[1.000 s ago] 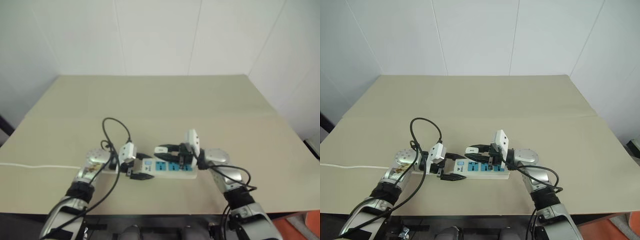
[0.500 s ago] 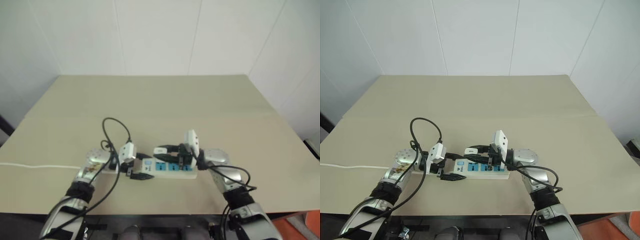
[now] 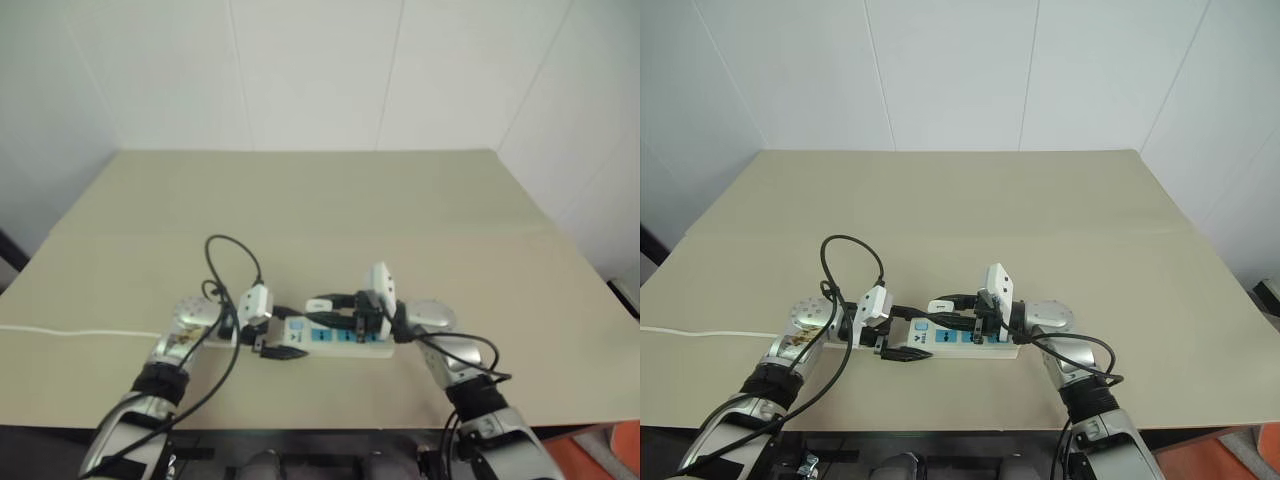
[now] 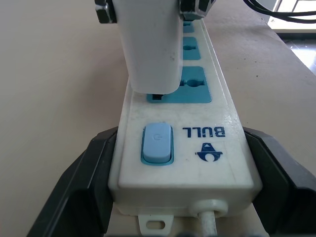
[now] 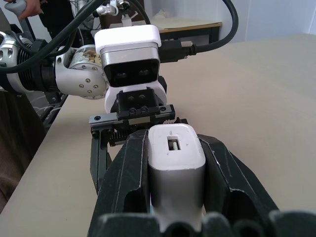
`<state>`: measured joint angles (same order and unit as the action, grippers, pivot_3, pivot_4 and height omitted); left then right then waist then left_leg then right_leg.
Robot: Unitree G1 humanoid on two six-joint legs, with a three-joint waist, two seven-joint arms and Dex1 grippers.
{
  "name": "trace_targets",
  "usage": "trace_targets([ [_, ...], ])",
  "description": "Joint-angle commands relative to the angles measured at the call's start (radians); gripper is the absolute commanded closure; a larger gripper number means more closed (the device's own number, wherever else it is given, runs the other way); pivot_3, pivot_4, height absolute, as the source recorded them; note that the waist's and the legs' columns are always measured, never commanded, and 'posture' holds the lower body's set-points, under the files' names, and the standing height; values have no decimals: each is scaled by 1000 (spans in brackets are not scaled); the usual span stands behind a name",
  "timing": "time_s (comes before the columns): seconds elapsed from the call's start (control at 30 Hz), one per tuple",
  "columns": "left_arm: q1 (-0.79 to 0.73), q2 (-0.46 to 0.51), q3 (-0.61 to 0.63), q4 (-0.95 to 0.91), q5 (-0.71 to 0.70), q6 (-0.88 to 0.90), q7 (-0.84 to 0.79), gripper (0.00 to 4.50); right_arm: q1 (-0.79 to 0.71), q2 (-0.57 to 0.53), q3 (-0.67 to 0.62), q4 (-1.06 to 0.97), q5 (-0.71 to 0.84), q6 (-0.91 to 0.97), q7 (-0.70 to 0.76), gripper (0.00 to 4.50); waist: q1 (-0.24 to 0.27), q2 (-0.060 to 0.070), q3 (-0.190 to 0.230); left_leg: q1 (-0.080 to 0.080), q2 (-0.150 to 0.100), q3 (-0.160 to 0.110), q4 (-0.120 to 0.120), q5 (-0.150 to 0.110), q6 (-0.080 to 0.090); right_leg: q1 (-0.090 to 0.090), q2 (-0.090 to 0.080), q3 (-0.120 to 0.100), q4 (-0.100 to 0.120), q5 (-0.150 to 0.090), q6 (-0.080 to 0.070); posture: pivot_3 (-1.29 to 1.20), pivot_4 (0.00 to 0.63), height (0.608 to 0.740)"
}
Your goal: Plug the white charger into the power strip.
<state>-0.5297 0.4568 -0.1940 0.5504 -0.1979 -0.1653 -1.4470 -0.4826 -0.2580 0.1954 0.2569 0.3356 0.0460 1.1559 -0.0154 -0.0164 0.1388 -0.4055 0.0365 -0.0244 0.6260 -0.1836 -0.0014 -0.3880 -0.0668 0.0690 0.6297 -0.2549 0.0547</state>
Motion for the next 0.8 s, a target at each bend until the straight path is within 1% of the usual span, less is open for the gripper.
trace_targets([
  [0.03,14,13,-30,19,37,16,-7,1226,-1,4,4,-21,3,-4,12,3342,0,0,0,0,0,0,0,0,0,0,0,0,0,0,0,0,150,740],
  [0.8,38,52,-26,-16,32,27,-23,1226,-5,-26,1,140,-48,-156,44,3342,-3,0,0,0,0,0,0,0,0,0,0,0,0,0,0,0,150,740],
])
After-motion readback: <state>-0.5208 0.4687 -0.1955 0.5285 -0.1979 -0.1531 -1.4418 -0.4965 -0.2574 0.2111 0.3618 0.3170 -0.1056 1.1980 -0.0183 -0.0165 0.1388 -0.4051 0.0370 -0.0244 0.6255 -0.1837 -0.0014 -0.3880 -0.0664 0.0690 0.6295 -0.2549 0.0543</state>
